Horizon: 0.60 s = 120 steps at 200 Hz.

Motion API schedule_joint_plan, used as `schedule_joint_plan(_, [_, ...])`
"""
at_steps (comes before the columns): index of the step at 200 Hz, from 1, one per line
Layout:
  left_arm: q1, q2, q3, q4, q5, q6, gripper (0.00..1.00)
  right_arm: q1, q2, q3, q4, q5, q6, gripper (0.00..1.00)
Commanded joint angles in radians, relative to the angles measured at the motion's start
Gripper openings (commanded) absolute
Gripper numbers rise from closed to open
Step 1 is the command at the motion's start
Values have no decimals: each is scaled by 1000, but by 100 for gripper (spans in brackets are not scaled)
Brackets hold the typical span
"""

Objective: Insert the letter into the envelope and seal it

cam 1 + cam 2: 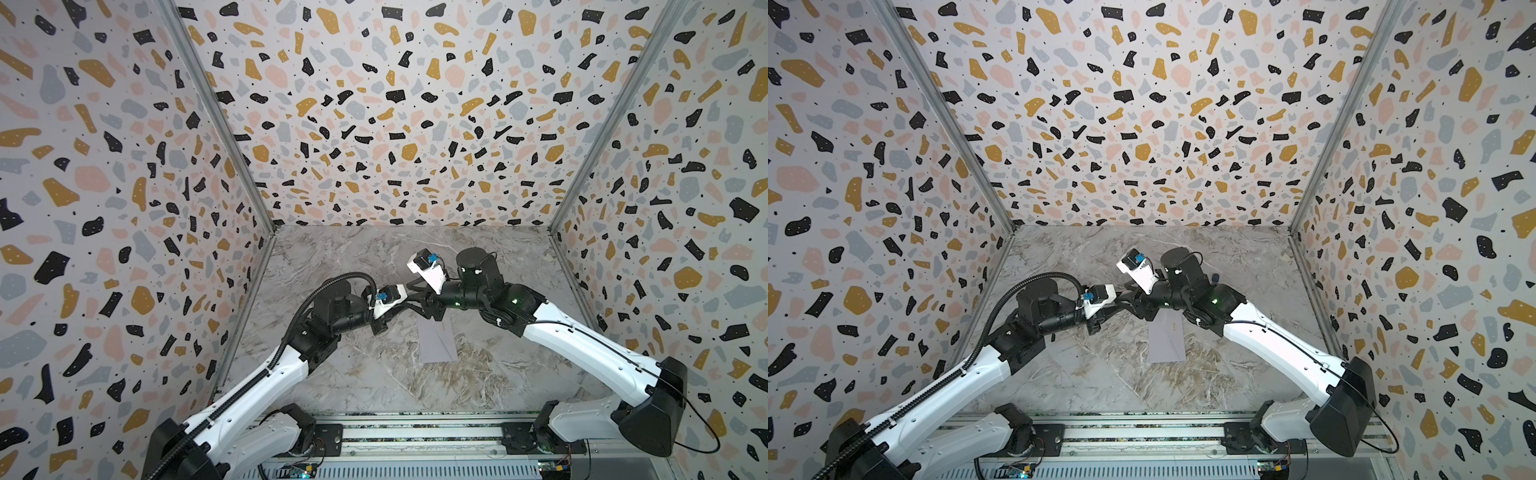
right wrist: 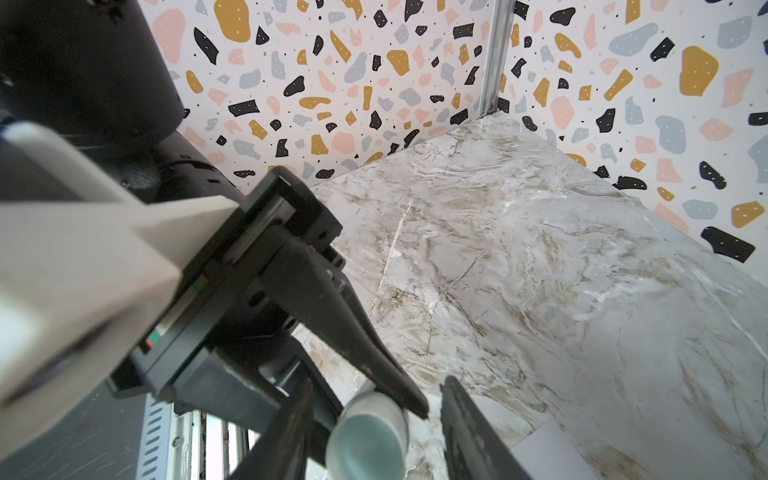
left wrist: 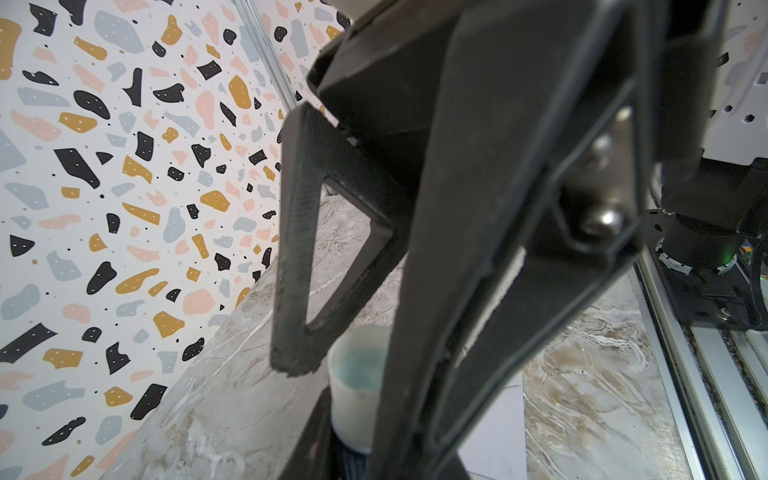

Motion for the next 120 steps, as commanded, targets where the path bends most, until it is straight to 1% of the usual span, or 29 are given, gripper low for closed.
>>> schedule_joint_plan(1, [-5,-4,44,31,11,11,0,5,-5,41,-27,12,-12,43])
schedule_joint_plan(36, [-5,-2,46,40,10,1,0,6,-7,39,-28,5,-12,33])
schedule_joint_plan(92, [-5,6,49,55,15,-18,0,5,-13,37,-14,2,-7,22])
schedule_joint_plan(120, [-5,6,41,61,11,-20,15,5,-25,30,-3,11,2,20])
